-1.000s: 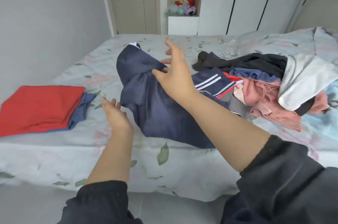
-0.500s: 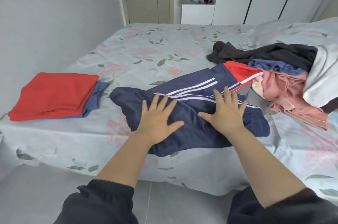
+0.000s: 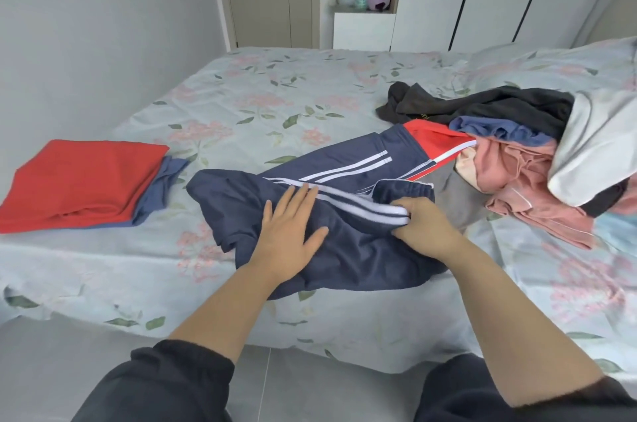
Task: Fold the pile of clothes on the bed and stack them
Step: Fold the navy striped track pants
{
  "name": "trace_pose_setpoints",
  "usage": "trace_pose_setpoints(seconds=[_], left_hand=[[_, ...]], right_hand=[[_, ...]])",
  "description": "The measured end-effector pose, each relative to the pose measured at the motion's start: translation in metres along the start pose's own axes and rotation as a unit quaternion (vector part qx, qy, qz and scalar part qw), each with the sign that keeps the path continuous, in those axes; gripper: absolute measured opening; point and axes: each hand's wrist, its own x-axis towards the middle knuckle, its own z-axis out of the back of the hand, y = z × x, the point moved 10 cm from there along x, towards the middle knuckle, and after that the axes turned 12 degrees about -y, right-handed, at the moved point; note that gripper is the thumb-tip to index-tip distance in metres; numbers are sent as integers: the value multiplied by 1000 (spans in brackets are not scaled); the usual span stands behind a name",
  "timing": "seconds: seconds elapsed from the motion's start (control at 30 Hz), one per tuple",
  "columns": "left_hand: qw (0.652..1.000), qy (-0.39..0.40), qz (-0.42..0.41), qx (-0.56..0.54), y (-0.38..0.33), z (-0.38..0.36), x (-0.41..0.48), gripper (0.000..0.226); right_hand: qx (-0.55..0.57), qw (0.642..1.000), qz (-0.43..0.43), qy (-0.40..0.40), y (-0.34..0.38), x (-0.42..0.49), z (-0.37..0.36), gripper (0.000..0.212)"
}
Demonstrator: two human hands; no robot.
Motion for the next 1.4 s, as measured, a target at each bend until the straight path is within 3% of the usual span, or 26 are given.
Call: trace_pose_setpoints(seconds=[0.1,0.13,0.17,0.2,0.27,0.3,0.33,0.4,0.5,0.57,0.63,0.7,0.77,0.83,0.93,1.0,1.1,1.17,1.3,1.4], left_hand=[[995,-52,-24,-83,-14,13,6,60],[994,-41,-42,-94,-21,10,6,60],[993,-18,-60,-95,-29,4,4,60],[993,11,-78,-87,-36,-5,1,61],[990,73,-103,-65,-44,-26,-6,59],[988,92,-108,-55,-45,-34,-9,58],[988,97,-109,-47,-46,-38,-9,55],[990,88,-103,-47,-46,-39,-5,49],[990,85,-102,-40,-53,-38,0,38],[990,94,-80,-68,-58,-36,0,27],[981,154,-16,-120,-60,-39,-2,22],[957,214,37,-194,-65,-39,-6,19],[925,226,87,-294,-69,-31,-5,43],[910,166,132,-355,-70,-4,6,61],[911,105,147,-372,-73,32,34,74],[884,99,146,-434,-90,61,58,78],[849,99,152,-497,-117,109,92,70],[862,67,129,-485,-133,148,113,49],[883,-88,85,-454,-159,247,144,3],[890,-126,43,-436,-189,313,158,17]], right_hand=[[25,974,-6,226,7,-29,-26,10],[31,965,-21,261,3,-35,-29,8],[60,966,-39,247,0,-33,-26,7],[80,981,-53,168,-9,-21,-15,10],[21,996,-60,-66,-31,1,26,32],[-17,988,-77,-134,-42,3,38,45],[-11,981,-122,-153,-58,4,40,53],[92,962,-234,-108,-90,1,23,61],[154,936,-306,-80,-109,-3,15,77],[208,922,-320,-65,-111,-5,12,61],[185,942,-275,-57,-103,-6,13,30],[140,961,-212,-110,-87,-6,27,9],[171,960,-167,-144,-64,-7,36,14],[198,960,-133,-144,-35,-13,53,20],[181,976,-49,-107,14,-11,75,21],[169,981,10,-96,57,-9,102,19],[141,980,74,-117,114,2,151,14],[161,973,78,-148,143,11,184,20],[177,949,106,-237,200,21,250,20],[172,932,112,-298,239,20,297,20]])
